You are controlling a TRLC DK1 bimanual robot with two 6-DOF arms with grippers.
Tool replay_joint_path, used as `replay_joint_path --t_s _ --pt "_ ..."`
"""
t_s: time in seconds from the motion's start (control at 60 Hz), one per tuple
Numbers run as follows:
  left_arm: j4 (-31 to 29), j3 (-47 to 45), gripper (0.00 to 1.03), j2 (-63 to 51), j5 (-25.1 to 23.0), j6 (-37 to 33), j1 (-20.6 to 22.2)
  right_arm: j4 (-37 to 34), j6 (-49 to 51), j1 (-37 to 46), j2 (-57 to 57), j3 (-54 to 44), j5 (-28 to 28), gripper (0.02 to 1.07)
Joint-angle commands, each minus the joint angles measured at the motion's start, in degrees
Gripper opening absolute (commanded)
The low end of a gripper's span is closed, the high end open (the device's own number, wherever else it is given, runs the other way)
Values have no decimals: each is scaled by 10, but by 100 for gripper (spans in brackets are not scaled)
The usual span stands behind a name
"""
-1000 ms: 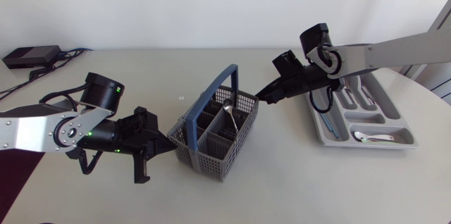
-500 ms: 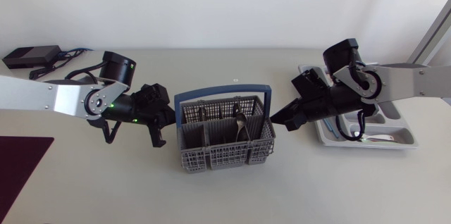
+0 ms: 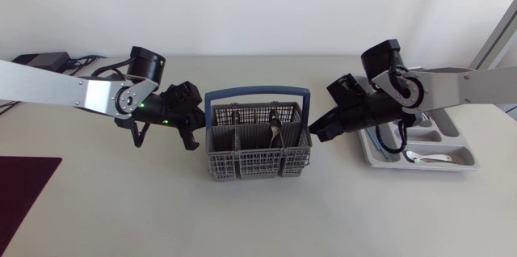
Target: Sort the cutlery from the basket into the organizer compartments.
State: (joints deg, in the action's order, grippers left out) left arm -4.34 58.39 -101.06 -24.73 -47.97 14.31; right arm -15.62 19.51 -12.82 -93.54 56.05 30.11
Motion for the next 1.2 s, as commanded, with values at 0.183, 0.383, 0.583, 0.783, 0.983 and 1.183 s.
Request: replay_joint_path --t_s 0.183,0.383,0.583,0.783,0.983,1.183 --pt "15 54 4 -36 -20 11 10 14 -18 -23 -26 19 11 7" --pt "15 53 4 -42 -19 13 2 16 -18 -31 2 -12 -1 7" --pt "12 49 4 -39 -18 14 -7 14 -24 -43 31 -34 -33 7" --pt "9 25 4 -9 -18 12 -25 12 -26 -33 68 -50 -85 7" --pt "8 -22 5 48 -18 9 -56 -3 -29 -31 131 -73 -110 17" --pt "-15 -88 11 156 -18 -6 -74 -49 -39 -54 194 -74 -125 27"
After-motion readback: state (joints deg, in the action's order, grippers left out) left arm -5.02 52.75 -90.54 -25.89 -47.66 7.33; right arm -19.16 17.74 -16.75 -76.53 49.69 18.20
